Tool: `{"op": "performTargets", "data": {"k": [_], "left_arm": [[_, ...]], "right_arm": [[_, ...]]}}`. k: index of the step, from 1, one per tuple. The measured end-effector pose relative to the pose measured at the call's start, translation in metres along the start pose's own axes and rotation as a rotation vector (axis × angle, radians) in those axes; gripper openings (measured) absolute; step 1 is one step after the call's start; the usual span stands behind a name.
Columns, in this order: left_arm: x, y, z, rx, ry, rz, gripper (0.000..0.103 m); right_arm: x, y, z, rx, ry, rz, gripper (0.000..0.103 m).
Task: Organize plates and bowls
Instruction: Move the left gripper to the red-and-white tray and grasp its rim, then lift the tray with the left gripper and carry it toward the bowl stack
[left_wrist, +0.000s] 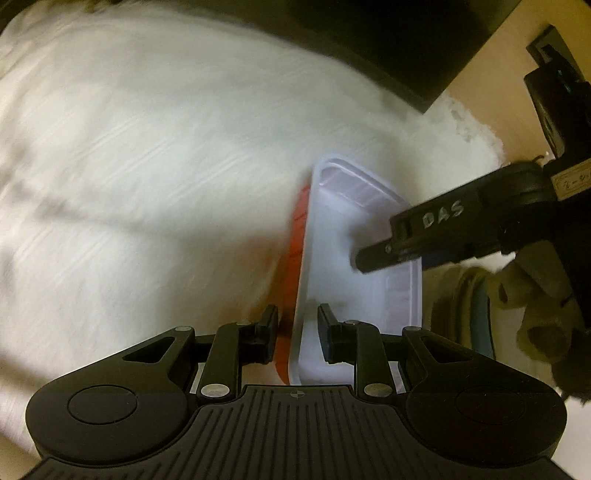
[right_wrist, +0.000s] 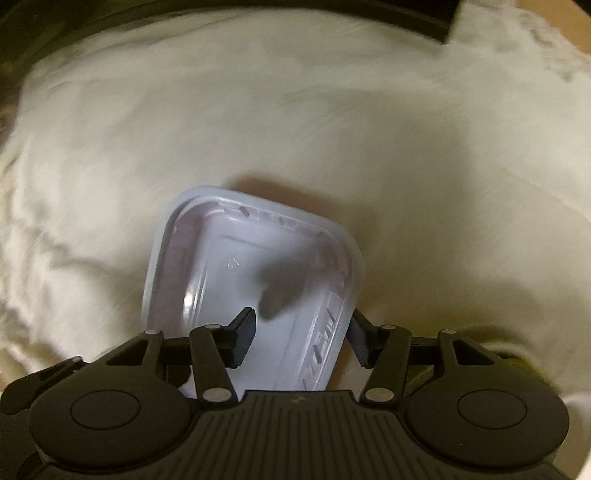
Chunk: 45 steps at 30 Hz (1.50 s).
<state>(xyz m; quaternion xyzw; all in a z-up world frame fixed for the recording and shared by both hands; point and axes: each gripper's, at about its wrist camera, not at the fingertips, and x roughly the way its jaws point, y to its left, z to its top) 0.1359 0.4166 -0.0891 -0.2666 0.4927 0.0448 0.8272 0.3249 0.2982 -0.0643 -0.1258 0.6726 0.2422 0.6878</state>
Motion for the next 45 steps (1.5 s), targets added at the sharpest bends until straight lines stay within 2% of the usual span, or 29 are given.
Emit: {"op": "performTargets", "data": {"k": [5,7,11,15,17,21,24,30,33,36,39,42,43,45], "left_arm": [[-0.013,0.021,-0.022,-0.020,0.053,0.004,0.027],[-0.014,0.027,-0.024,-0.040,0.043,0.012,0.027],[-0.007,0.039,-0.019,-0.112,0.022,-0.011,0.027],[0.004,0.040,-0.009,-0.124,0.019,0.012,0.027],[0.008,0.039,-0.007,-0.124,0.027,0.020,0.027],[0.017,0.037,-0.005,-0.096,0.056,0.033,0.026],[0.020,0.032,-0.001,-0.062,0.067,0.033,0.026],[0.023,0.026,-0.002,-0.006,0.077,0.030,0.027],[0.023,0.028,-0.003,-0.004,0.061,0.005,0.027],[0.023,0.030,-0.008,-0.036,0.033,-0.022,0.026],[0.022,0.034,-0.009,-0.084,0.029,-0.033,0.027],[0.018,0.050,-0.006,-0.207,0.069,-0.059,0.026],[0.015,0.051,-0.006,-0.215,0.079,-0.052,0.026],[0.001,0.046,-0.007,-0.189,0.052,-0.032,0.026]], "right_arm": [[-0.001,0.018,-0.027,-0.051,0.051,0.150,0.056],[-0.003,0.023,-0.036,-0.061,0.042,0.166,0.055],[-0.006,0.025,-0.057,-0.046,-0.086,0.144,0.055],[0.001,0.028,-0.079,-0.047,-0.186,0.084,0.055],[0.006,0.030,-0.087,-0.033,-0.177,0.081,0.055],[0.015,0.036,-0.101,-0.007,-0.170,0.128,0.055],[0.022,0.032,-0.106,0.003,-0.185,0.107,0.054],[0.033,0.026,-0.110,0.029,-0.191,0.118,0.048],[0.032,0.024,-0.109,0.035,-0.204,0.133,0.040],[0.033,0.022,-0.108,0.046,-0.215,0.144,0.035],[0.034,0.022,-0.108,0.050,-0.219,0.147,0.034],[0.032,0.023,-0.108,0.051,-0.206,0.161,0.032],[0.029,0.023,-0.110,0.049,-0.207,0.175,0.031],[0.021,0.024,-0.112,0.043,-0.213,0.209,0.031]]}}
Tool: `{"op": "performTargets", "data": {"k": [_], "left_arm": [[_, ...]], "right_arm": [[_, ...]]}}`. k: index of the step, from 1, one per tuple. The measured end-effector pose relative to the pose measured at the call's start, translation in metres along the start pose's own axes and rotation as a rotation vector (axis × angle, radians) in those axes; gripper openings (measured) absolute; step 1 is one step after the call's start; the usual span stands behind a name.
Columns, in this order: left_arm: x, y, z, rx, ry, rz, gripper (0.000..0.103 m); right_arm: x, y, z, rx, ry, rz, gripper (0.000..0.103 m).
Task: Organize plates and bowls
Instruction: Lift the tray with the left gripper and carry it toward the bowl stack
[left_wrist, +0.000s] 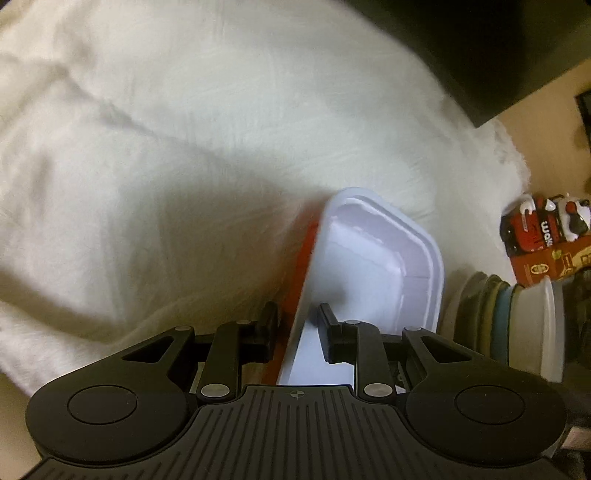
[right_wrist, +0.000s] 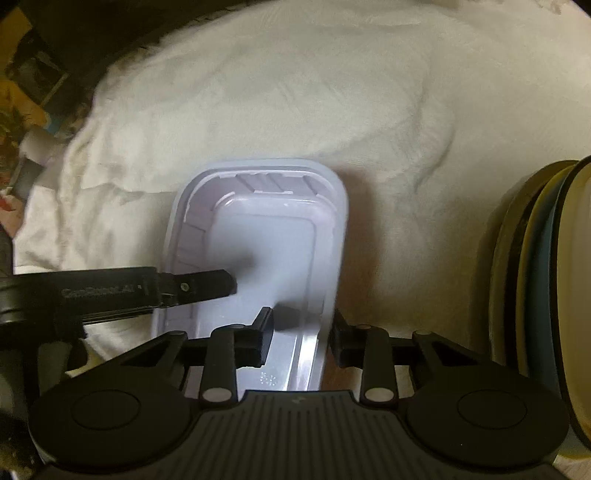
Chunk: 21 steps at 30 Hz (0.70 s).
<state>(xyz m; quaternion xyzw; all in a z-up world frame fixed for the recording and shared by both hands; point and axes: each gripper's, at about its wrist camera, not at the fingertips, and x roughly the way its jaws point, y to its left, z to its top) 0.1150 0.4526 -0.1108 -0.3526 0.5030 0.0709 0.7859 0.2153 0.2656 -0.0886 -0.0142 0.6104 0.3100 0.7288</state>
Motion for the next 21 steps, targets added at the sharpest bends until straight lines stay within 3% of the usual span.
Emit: {"op": "performTargets", "data": {"k": [3,6,12,16,21], "left_arm": [[-0.028,-0.014,0.002,0.009,-0.041,0.014,0.026],[-0.067,-0.040,0.010,0.032,-0.140,-0.007,0.026],[-0.131,-0.124,0.020,0.124,-0.272,-0.087,0.029],[-0.144,-0.181,0.021,0.207,-0.284,-0.134,0.029],[-0.128,-0.233,0.022,0.245,-0.207,-0.179,0.029]], "right_arm": [[-0.018,0.004,0.002,0.001,-0.028,0.047,0.031],[-0.050,0.004,0.009,0.021,-0.082,0.115,0.031],[-0.138,-0.017,0.025,0.044,-0.219,0.238,0.031],[-0.196,-0.039,0.030,-0.001,-0.306,0.215,0.031],[-0.242,-0.085,0.031,0.041,-0.346,0.179,0.032]]}}
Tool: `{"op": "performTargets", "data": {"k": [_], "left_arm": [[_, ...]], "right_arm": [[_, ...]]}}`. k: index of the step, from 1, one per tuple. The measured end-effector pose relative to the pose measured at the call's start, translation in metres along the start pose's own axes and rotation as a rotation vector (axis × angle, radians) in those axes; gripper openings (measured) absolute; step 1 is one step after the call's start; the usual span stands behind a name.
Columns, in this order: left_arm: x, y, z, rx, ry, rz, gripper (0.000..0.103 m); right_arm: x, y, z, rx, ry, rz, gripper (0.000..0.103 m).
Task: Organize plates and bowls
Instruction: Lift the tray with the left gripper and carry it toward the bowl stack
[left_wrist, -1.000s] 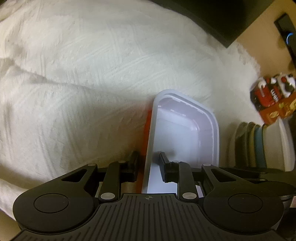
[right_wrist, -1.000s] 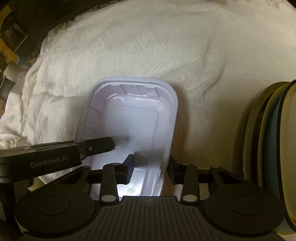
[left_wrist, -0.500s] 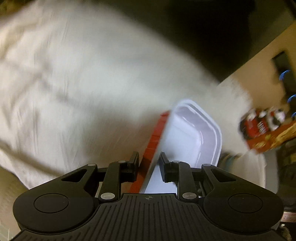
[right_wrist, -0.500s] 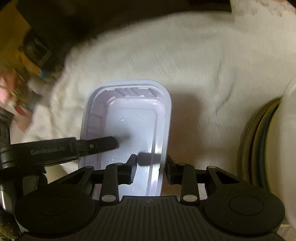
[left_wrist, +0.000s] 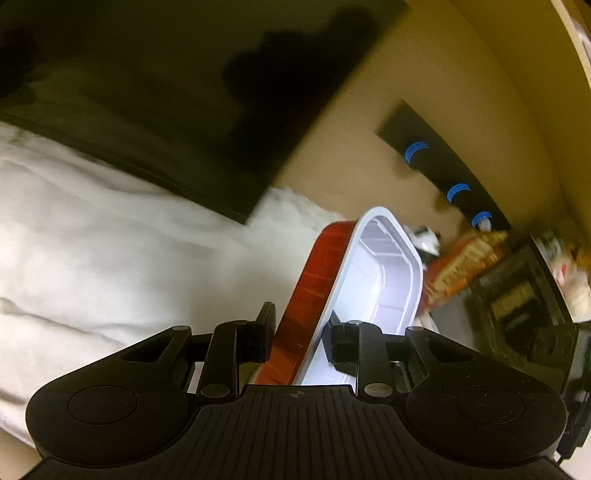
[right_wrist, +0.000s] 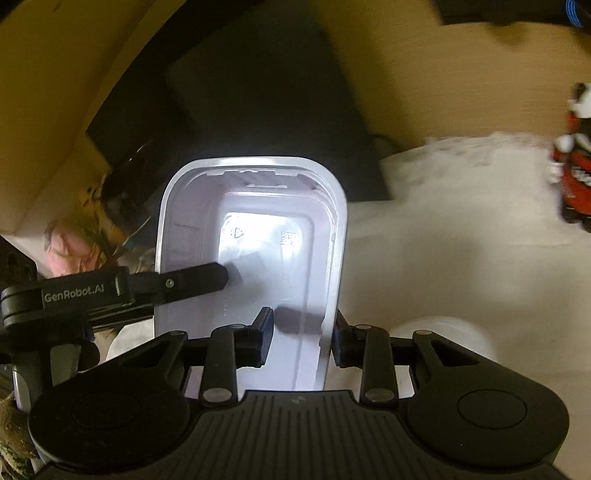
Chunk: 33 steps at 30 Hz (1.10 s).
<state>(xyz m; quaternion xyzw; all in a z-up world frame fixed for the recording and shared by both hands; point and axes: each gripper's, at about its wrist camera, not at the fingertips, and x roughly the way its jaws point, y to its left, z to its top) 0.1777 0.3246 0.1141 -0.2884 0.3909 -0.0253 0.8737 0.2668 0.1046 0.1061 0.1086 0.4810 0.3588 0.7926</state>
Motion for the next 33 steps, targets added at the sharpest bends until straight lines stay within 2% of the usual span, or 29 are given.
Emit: {"op": "performTargets", "data": {"k": [6,10,15,20,27,33], "left_arm": [[0.044,-0.025,-0.019,0.028,0.116,-0.012,0.029],[0.076,-0.024,-0.040,0.009,0.211,-0.002,0.028],[0.109,-0.011,-0.059,-0.028,0.300,0.016,0.027],[0.122,-0.002,-0.066,0.000,0.301,0.115,0.026],[0.113,-0.001,-0.059,0.006,0.274,0.110,0.026],[0.122,-0.003,-0.061,0.020,0.298,0.097,0.026]], "right_arm": [[-0.014,-0.044,-0.004,0.046,0.023,-0.046,0.032],[-0.020,-0.073,-0.016,0.068,0.072,-0.076,0.033],[-0.003,-0.091,-0.026,0.077,0.139,-0.114,0.033],[0.017,-0.101,-0.037,0.089,0.174,-0.148,0.033],[0.022,-0.103,-0.038,0.090,0.171,-0.147,0.033],[0.026,-0.107,-0.036,0.109,0.167,-0.168,0.033]]}}
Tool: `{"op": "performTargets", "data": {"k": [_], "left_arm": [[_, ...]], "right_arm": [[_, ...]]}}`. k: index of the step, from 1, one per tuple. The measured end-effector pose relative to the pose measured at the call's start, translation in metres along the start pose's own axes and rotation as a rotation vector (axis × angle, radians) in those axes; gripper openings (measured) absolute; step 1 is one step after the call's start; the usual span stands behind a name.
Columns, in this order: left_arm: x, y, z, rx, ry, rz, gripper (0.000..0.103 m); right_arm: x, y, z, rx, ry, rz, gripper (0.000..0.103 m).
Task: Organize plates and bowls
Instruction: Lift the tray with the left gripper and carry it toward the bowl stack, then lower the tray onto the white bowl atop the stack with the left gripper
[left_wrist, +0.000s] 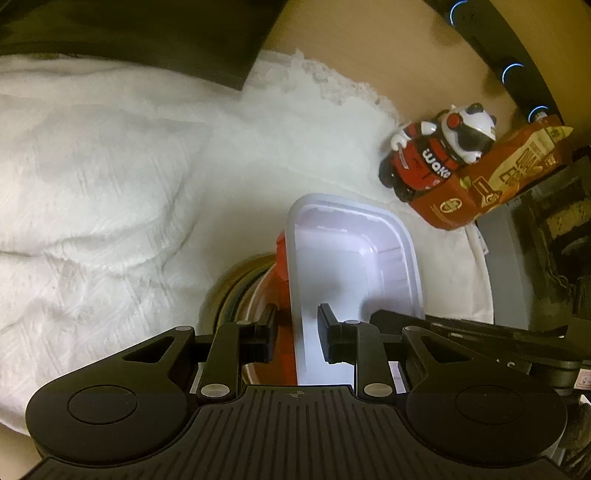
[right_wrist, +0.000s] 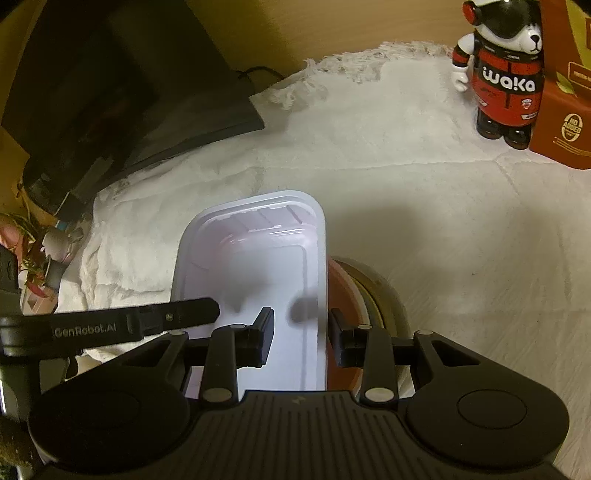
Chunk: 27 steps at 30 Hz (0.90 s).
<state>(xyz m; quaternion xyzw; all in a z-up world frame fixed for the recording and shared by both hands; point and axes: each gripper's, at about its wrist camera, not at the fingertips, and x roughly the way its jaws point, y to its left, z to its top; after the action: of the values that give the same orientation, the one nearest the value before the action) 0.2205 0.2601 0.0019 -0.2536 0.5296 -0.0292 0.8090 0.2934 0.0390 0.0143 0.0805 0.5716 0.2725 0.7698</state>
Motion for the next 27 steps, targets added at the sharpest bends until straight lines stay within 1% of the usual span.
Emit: {"op": "performTargets", "data": {"k": [9,14,18,22,27], "left_arm": [[0.007,-0.002,0.002,0.015,0.018,-0.016,0.026],[-0.005,0.005,0.003,-0.006,0.003,-0.041,0.026],[-0.008,0.012,0.005,-0.044,0.013,-0.065,0.025],[-0.004,0.015,0.005,-0.053,0.014,-0.053,0.024],[0.005,0.017,0.007,-0.062,0.029,-0.051,0.024]], "right_arm": [[0.000,-0.002,-0.001,0.018,0.001,-0.025,0.033],[-0.004,-0.005,-0.004,0.023,-0.007,-0.026,0.033],[-0.007,-0.003,-0.006,0.022,-0.011,-0.005,0.033],[-0.009,0.002,-0.007,0.013,-0.017,0.015,0.033],[-0.010,0.005,-0.007,0.007,-0.023,0.015,0.033]]}}
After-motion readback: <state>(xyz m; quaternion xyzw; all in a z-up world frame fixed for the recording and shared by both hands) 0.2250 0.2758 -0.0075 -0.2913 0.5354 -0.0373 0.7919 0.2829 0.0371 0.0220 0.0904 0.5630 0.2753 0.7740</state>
